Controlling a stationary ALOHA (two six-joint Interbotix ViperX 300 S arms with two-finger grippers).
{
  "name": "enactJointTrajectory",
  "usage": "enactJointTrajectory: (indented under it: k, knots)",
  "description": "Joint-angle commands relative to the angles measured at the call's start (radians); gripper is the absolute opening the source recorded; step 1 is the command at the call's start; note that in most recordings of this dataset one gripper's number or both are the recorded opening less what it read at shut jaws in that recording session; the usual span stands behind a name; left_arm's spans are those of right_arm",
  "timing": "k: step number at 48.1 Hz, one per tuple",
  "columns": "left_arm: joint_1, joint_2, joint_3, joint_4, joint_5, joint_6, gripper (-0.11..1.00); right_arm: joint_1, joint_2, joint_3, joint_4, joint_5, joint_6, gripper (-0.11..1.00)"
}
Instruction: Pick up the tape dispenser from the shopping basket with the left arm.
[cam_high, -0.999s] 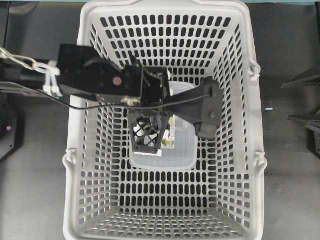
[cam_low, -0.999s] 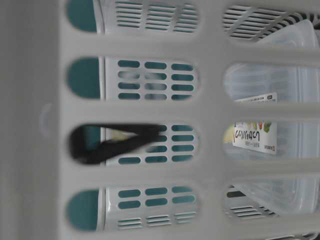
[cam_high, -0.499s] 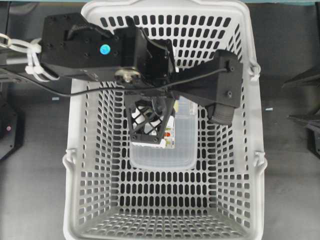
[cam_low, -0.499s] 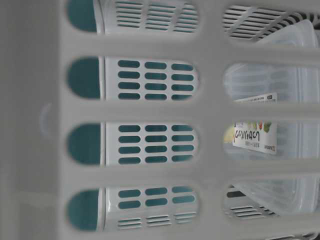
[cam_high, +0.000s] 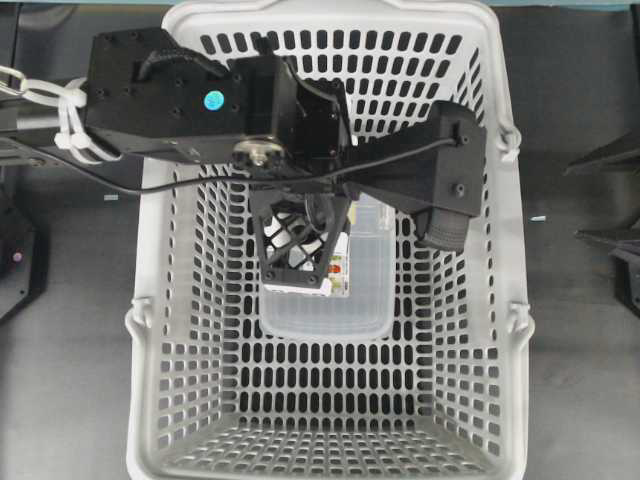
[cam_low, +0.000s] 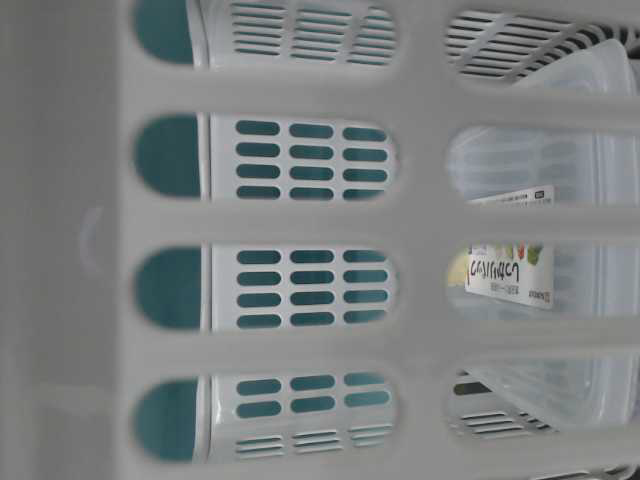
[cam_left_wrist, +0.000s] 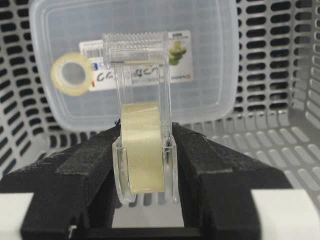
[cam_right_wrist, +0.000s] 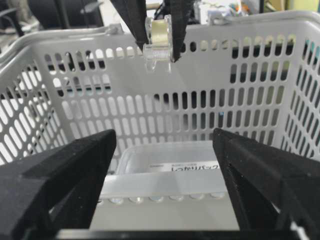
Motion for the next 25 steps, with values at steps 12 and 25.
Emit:
enactJointTrajectory:
  k: [12, 25]
  knots:
    - [-0.002, -0.014, -0.017, 0.003, 0.002, 0.002, 0.30, 0.000, 0.006, -0.009, 0.003, -0.009, 0.002, 0.75]
    - [-0.002, -0.014, -0.014, 0.003, 0.003, 0.002, 0.30, 0.002, 0.006, -0.009, 0.003, -0.009, 0.002, 0.75]
